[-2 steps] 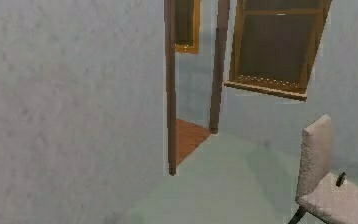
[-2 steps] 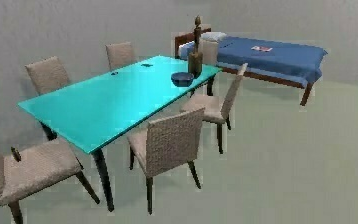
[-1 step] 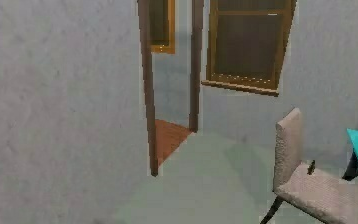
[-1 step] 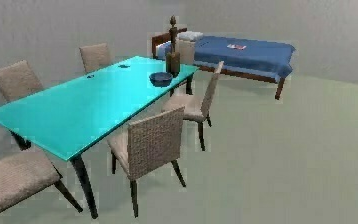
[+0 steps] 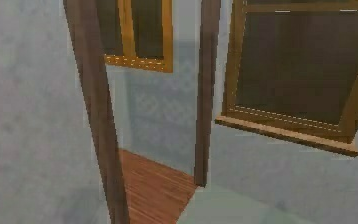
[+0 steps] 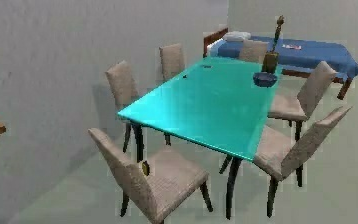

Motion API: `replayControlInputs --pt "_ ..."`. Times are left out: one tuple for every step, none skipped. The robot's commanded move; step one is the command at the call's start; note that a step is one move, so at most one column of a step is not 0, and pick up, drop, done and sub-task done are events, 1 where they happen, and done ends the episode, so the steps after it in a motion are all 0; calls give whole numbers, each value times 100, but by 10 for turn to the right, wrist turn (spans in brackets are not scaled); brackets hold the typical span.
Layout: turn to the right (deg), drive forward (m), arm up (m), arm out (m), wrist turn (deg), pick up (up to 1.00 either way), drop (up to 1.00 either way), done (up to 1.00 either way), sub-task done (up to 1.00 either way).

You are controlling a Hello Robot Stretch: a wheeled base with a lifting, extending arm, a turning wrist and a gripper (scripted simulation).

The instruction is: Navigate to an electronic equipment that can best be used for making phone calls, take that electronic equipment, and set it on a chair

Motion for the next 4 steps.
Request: replayControlInputs --pt "0 50 0 0 0 0 0 0 0" --pt "-30 0 0 0 0 0 0 0 0" --pt "0 55 0 0 0 0 0 0 0" --pt "-450 0 0 0 0 0 0 0 0"
